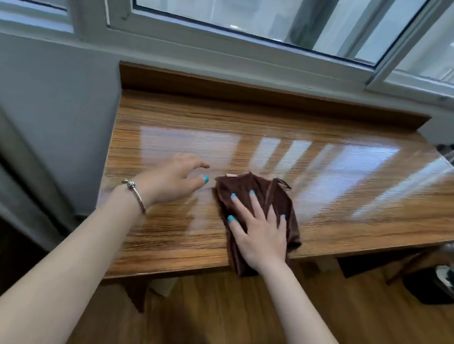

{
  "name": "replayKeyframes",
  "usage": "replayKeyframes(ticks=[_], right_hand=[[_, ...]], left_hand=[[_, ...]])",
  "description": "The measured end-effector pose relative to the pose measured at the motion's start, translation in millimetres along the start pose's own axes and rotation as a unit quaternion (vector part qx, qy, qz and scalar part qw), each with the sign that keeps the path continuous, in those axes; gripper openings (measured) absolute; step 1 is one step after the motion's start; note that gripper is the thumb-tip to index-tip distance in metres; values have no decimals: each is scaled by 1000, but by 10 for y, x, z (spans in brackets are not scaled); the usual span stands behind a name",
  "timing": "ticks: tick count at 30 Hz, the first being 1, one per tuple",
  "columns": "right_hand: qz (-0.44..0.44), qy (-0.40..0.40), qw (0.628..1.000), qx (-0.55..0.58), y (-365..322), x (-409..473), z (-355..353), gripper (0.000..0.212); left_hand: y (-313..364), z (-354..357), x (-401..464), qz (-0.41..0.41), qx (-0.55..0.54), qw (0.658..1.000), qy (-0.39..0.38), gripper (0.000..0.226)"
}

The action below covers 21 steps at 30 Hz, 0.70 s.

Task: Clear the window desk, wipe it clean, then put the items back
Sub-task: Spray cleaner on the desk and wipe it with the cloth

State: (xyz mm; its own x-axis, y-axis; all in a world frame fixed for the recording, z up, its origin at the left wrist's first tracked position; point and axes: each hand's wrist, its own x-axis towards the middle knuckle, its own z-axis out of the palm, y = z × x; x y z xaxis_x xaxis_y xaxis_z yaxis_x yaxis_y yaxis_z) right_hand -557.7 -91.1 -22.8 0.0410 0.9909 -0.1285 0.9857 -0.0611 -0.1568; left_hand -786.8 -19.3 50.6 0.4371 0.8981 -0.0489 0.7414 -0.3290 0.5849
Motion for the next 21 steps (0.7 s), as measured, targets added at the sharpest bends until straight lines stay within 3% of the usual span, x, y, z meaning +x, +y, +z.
replayKeyframes(ticks=[2,6,18,21], right_hand=[[-67,-8,998,6,215,15,-73,49],[-112,-29,993,5,790,191,-235,43],[-217,-80,973,-6,1653,928,-624,49],[-235,-40,965,111,1684,895,-577,46]], left_hand=[[189,97,170,28,12,999,-22,41],[445,255,392,43,17,998,-50,41],[1062,883,885,72,25,997,-22,40],[1191,1030,990,91,22,996,-5,38]])
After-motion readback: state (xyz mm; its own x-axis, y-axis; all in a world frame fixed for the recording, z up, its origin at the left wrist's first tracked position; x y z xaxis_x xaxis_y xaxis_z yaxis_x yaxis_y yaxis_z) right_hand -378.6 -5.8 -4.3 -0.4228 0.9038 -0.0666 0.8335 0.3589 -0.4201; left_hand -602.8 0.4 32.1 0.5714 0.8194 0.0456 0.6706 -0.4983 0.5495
